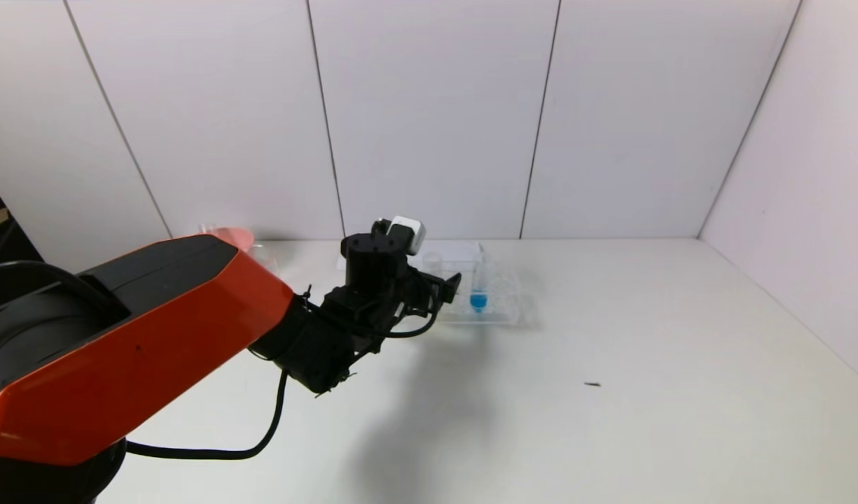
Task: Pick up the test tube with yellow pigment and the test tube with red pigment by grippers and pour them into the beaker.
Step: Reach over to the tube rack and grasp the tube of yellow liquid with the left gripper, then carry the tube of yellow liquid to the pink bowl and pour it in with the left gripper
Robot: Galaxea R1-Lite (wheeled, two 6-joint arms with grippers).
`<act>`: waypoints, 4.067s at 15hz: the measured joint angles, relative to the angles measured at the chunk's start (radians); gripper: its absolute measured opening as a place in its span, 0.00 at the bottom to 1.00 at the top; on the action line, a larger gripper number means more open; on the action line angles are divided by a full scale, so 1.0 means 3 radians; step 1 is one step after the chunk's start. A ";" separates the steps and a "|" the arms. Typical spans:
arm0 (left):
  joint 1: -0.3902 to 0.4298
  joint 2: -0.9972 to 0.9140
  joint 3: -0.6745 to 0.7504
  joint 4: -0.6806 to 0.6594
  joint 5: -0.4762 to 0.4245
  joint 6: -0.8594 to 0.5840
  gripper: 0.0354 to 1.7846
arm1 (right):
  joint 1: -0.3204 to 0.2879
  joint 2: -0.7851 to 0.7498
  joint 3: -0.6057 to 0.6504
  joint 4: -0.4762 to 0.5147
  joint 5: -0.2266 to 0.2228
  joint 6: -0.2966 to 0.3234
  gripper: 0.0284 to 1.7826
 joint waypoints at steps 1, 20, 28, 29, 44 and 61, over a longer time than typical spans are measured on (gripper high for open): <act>-0.0001 0.0000 0.0000 -0.0001 0.0000 0.0004 0.96 | 0.0000 0.0000 0.0000 0.0000 0.0000 -0.0001 0.95; -0.0006 -0.0049 0.0021 -0.0003 -0.0006 0.0046 0.24 | 0.0000 0.0000 0.0000 0.0000 0.0001 -0.0001 0.95; -0.0014 -0.0256 0.0058 0.0004 -0.0001 0.0104 0.24 | 0.0000 0.0000 0.0000 0.0000 0.0001 0.0000 0.95; -0.0015 -0.0289 0.0061 0.0011 0.0000 0.0119 0.24 | 0.0000 0.0000 0.0000 0.0000 0.0000 0.0000 0.95; -0.0003 -0.1026 0.0284 0.0217 -0.0008 0.0278 0.24 | 0.0000 0.0000 -0.0001 0.0000 0.0000 -0.0001 0.95; 0.1207 -0.1899 0.0443 0.0974 -0.0213 0.0316 0.24 | 0.0000 0.0000 0.0000 0.0000 0.0000 0.0000 0.95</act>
